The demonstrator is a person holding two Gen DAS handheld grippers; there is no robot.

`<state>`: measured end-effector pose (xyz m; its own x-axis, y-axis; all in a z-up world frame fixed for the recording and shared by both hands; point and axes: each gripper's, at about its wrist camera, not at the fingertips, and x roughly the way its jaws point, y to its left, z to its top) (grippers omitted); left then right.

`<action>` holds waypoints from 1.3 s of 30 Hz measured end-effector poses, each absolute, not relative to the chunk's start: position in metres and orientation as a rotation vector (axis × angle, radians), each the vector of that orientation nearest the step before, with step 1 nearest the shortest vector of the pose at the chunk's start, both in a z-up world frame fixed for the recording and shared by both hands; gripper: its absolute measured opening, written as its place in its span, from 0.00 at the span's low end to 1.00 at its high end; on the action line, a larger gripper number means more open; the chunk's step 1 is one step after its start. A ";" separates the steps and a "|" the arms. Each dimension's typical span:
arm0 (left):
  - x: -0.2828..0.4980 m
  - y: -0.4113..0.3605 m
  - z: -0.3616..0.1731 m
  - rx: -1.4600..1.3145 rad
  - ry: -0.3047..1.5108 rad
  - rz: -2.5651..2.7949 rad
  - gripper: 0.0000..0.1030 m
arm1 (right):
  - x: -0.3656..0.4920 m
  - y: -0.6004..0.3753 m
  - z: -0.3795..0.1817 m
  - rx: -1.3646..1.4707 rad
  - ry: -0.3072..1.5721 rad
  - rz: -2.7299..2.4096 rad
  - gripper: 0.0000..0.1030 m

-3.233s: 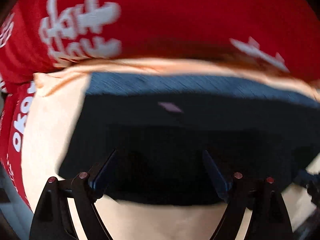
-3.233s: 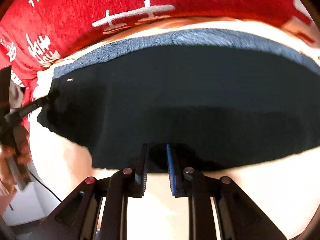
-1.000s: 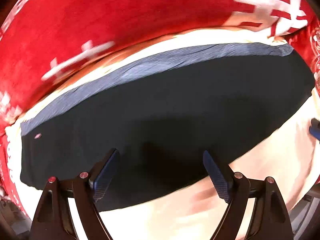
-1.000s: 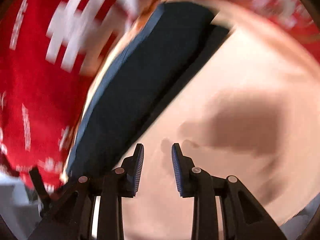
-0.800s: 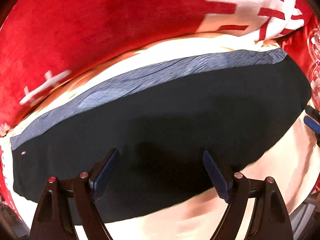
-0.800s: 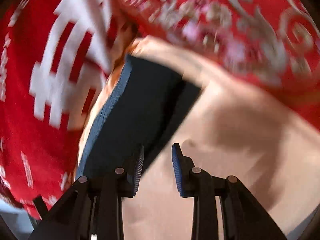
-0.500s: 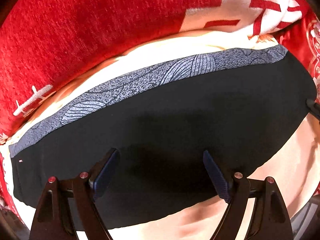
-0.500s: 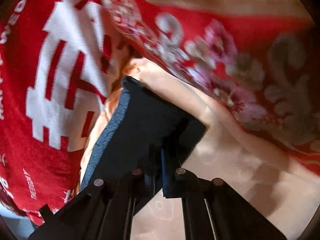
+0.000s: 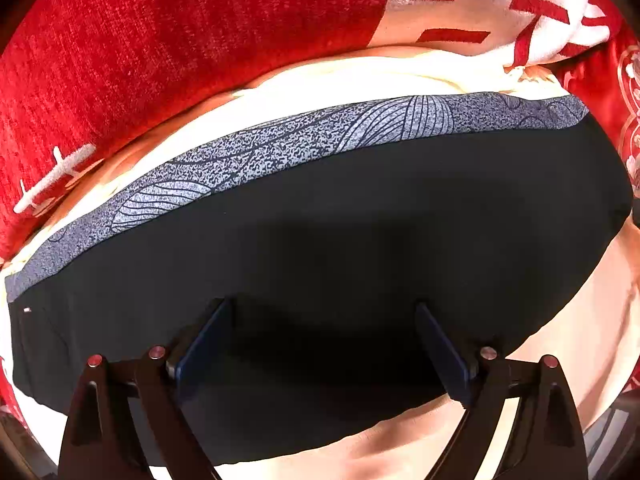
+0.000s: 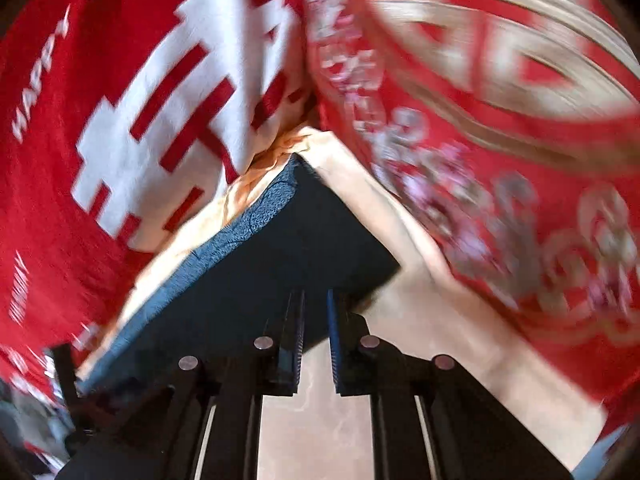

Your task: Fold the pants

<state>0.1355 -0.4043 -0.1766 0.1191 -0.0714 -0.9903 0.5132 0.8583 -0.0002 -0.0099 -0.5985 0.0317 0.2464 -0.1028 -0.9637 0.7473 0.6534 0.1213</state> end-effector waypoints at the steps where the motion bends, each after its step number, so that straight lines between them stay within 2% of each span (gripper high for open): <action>1: 0.135 -0.404 -0.177 0.387 1.393 -0.441 0.91 | -0.006 -0.604 0.023 0.630 1.219 -0.669 0.12; 4: 0.133 -0.398 -0.178 0.389 1.391 -0.441 0.91 | -0.012 -0.627 0.011 0.557 1.265 -0.879 0.12; 7: 0.133 -0.399 -0.179 0.383 1.391 -0.447 0.91 | -0.032 -0.637 0.022 0.686 1.194 -0.910 0.13; 8: 0.139 -0.397 -0.178 0.382 1.393 -0.447 0.91 | -0.033 -0.633 0.025 0.712 1.190 -0.856 0.15; 10: 0.139 -0.396 -0.180 0.382 1.398 -0.441 0.91 | -0.035 -0.616 0.027 0.784 1.200 -0.702 0.26; 12: 0.135 -0.408 -0.174 0.387 1.402 -0.435 0.91 | -0.043 -0.601 0.023 0.874 1.185 -0.616 0.29; 15: 0.138 -0.414 -0.174 0.400 1.398 -0.439 0.91 | -0.062 -0.590 0.006 1.052 1.118 -0.571 0.29; 22: 0.136 -0.417 -0.171 0.406 1.387 -0.442 0.91 | -0.088 -0.603 -0.042 1.246 0.990 -0.567 0.29; 26: 0.128 -0.420 -0.173 0.403 1.377 -0.432 0.91 | -0.081 -0.618 -0.048 1.253 0.898 -0.546 0.29; 31: 0.125 -0.420 -0.171 0.413 1.375 -0.445 0.91 | -0.039 -0.620 -0.052 1.093 0.899 -0.538 0.34; 33: 0.124 -0.420 -0.166 0.415 1.371 -0.449 0.85 | -0.032 -0.622 -0.053 1.123 0.923 -0.566 0.30; 34: 0.123 -0.422 -0.160 0.422 1.358 -0.450 0.76 | -0.030 -0.625 -0.053 1.151 0.935 -0.571 0.22; 35: 0.122 -0.424 -0.154 0.425 1.348 -0.458 0.75 | -0.030 -0.627 -0.053 1.176 0.938 -0.564 0.16; 39: 0.114 -0.442 -0.136 0.427 1.261 -0.502 0.75 | -0.029 -0.630 -0.039 1.215 0.899 -0.466 0.14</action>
